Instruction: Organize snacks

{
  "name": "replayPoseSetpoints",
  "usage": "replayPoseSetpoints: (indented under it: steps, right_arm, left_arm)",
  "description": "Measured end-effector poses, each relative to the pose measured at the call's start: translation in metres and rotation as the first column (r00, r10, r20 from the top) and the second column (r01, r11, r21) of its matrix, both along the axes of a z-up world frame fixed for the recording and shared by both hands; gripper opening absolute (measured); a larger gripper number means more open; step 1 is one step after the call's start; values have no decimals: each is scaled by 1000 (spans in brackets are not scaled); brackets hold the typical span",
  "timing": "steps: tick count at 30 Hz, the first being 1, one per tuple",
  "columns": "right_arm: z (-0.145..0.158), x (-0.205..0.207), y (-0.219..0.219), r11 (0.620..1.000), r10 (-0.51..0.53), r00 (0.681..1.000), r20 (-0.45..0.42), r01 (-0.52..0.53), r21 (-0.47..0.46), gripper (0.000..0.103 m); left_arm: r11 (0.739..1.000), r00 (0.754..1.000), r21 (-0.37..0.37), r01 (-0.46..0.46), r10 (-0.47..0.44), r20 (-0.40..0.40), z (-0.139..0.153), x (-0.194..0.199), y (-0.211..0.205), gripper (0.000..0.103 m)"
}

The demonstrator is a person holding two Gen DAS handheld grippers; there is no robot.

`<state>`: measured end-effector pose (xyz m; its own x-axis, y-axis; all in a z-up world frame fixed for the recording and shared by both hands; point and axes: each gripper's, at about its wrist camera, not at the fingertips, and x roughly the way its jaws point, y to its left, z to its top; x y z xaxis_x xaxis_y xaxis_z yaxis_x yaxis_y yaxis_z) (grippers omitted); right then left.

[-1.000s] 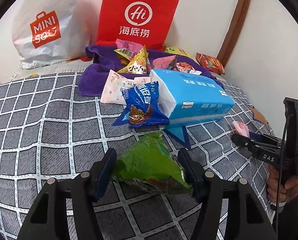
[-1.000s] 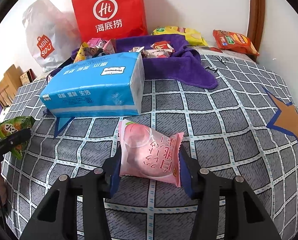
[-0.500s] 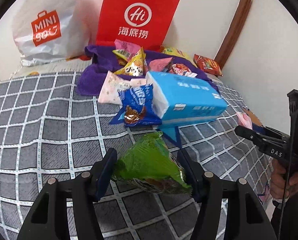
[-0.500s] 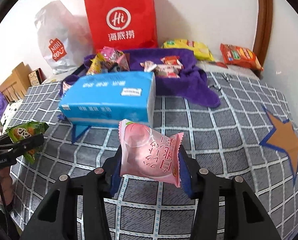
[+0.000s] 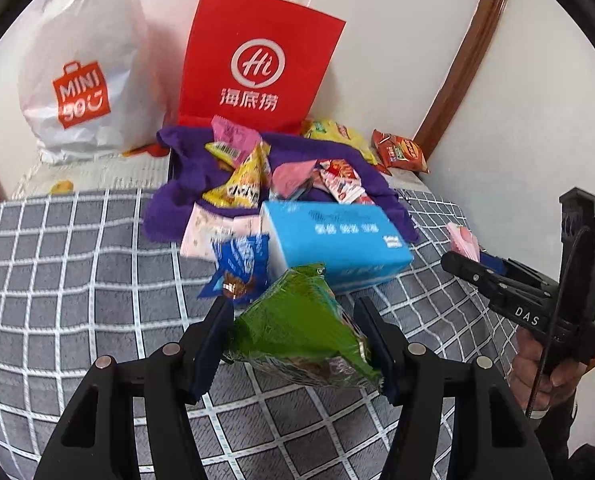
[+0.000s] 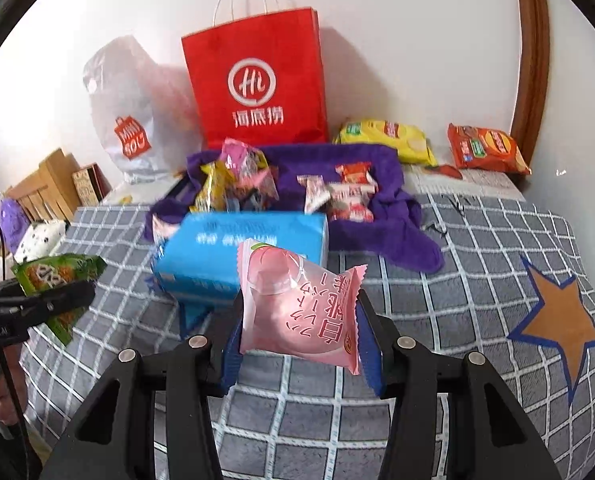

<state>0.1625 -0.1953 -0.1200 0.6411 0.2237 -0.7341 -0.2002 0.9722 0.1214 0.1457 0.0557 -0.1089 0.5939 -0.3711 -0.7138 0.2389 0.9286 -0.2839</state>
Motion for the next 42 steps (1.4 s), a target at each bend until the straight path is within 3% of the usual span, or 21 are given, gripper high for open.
replayPoseSetpoints:
  steps: [10,26,42]
  right_arm:
    - [28,33,3,998,-26,1000,5,26,-61,48]
    - [55,93,3,998,-6,1000,28,7,-54,48]
    - [68,168,20,999,15,999,52,-14,-29,48]
  left_arm:
    - [1000,1000,-28,-6,6,1,34,26,-6,60]
    - [1000,1000,12,-3,3,0,61,84,-20,60]
    - [998,998,21,-60,61,-4,78,154,0,60]
